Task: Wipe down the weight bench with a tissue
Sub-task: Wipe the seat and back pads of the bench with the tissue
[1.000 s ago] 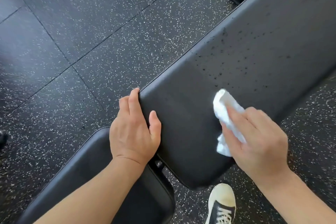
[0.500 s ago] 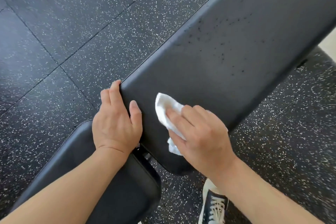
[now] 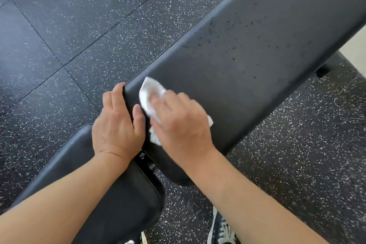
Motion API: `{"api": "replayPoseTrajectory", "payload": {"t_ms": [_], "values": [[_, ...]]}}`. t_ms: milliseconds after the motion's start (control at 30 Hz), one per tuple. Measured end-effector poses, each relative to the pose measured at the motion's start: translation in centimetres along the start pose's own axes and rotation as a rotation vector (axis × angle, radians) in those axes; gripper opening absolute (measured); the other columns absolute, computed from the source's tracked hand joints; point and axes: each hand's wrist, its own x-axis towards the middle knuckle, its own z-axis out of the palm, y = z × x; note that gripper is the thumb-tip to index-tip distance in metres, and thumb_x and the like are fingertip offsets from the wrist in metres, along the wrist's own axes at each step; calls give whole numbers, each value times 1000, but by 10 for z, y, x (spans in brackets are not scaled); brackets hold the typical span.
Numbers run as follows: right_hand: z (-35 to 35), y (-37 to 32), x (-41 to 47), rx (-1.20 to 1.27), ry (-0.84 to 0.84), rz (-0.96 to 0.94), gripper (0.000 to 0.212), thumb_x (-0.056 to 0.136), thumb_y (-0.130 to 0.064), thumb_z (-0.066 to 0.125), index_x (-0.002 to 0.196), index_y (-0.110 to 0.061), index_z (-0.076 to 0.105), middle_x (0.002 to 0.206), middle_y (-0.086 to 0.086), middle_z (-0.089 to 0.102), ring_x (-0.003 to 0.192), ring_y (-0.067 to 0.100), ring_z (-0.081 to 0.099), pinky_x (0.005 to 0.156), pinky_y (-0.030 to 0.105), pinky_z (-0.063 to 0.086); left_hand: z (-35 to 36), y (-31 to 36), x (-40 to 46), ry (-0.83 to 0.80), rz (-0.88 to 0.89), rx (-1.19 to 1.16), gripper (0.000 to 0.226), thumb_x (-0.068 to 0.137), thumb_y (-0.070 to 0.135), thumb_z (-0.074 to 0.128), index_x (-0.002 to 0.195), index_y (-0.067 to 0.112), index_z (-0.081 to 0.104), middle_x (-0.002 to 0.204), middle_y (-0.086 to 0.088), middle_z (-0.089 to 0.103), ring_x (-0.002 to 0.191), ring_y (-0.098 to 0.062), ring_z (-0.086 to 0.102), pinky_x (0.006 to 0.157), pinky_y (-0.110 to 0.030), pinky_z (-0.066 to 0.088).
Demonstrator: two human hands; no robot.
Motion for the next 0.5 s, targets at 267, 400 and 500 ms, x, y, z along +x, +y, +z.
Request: {"api": "replayPoseTrajectory", "payload": {"t_ms": [267,400,500], "values": [[-63,149,-60,-127,117,-67,24,99,-18,65,121,-8,72,77,6,52,64,26,44,55,42,44,-1,2,0,12,-1,-17,63,96,46,32,150,14,32,129,-13,42,81,-46,59,65,-47,43],[-64,182,-30,-170,213,157,18,103,-18,54,109,-8,68,78,12,56,67,27,43,56,38,41,-2,2,0,4,-8,-25,64,95,46,32,150,14,32,130,-13,42,83,-45,59,66,-48,45],[-43,130,-9,-192,241,139,24,87,-13,64,110,-12,72,80,10,57,65,30,49,55,40,43,-3,2,-1,-3,-10,-11,64,95,48,30,151,15,31,133,-12,41,82,-46,60,66,-50,46]]}}
